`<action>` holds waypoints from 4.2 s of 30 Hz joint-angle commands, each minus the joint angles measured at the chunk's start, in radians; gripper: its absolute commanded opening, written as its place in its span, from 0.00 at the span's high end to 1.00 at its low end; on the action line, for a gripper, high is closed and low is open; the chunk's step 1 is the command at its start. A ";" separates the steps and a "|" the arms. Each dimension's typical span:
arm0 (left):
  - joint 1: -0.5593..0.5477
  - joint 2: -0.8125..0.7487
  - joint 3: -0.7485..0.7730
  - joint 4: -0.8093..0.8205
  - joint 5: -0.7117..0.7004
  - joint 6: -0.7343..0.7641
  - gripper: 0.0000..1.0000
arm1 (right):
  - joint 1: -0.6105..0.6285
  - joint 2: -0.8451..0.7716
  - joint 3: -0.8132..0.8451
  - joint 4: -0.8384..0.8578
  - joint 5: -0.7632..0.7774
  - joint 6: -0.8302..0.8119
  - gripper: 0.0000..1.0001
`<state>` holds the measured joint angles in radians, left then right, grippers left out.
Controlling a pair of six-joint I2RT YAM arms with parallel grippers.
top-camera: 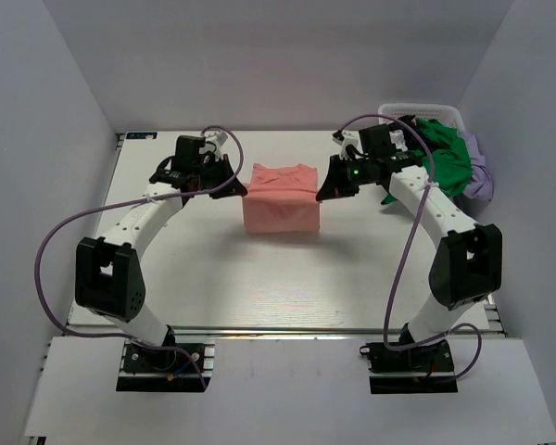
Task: Fold and stack the t-shirts
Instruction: Fold the long partially folded tshirt into a neat square, then put the neatly folded tshirt into the corner of the board with the left arm
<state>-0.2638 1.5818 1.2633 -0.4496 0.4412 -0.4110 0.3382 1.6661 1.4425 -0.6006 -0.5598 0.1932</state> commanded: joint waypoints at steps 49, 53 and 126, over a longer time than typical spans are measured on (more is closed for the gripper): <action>0.097 0.828 0.835 0.520 -0.025 -0.105 0.00 | -0.156 0.917 0.897 0.759 0.087 0.157 0.10; 0.097 0.758 0.762 0.531 0.031 -0.049 0.00 | -0.148 0.712 0.689 0.799 0.146 0.117 0.10; 0.086 0.517 0.358 0.298 0.103 0.090 0.00 | -0.074 0.655 0.042 0.996 -0.270 0.351 0.10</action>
<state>-0.1825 2.0708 1.5749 -0.1318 0.5125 -0.3355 0.2810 2.2780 1.4429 0.3985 -0.8452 0.5587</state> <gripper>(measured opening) 0.992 0.902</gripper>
